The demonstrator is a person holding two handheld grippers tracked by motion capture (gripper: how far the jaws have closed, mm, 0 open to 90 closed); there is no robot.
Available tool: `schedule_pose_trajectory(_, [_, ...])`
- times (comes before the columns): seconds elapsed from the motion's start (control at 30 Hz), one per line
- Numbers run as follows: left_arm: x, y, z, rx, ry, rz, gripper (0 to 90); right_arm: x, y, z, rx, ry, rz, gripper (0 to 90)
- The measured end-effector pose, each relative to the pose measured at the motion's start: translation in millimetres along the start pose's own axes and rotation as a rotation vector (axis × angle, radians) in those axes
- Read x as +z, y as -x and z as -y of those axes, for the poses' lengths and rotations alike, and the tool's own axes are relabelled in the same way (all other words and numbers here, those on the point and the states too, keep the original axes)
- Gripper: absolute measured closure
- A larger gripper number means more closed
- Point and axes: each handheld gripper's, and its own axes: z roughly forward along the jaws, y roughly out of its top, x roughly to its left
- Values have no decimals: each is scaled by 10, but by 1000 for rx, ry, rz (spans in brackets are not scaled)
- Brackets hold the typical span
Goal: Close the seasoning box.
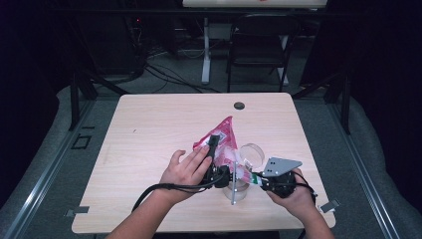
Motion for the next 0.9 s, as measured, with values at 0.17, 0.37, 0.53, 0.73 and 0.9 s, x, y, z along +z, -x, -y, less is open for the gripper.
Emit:
schedule_pose_trajectory(0.17, [-3, -4, -9, 15, -6, 1, 634, 0, 8, 7, 3, 2, 2, 900])
schedule_pose_trajectory(0.37, [-12, -5, -12, 19, -7, 2, 633, -3, 14, 12, 6, -1, 5, 900])
schedule_pose_trajectory(0.53, [-15, 6, -12, 14, 2, -1, 632, 3, 18, 17, 7, -1, 1, 900])
schedule_pose_trajectory(0.73, [-24, 14, -20, 28, -4, 1, 632, 5, 22, 24, 6, -5, 6, 900])
schedule_pose_trajectory(0.9, [-26, 21, -25, 26, -4, 0, 631, 10, 27, 31, 12, -9, 10, 900])
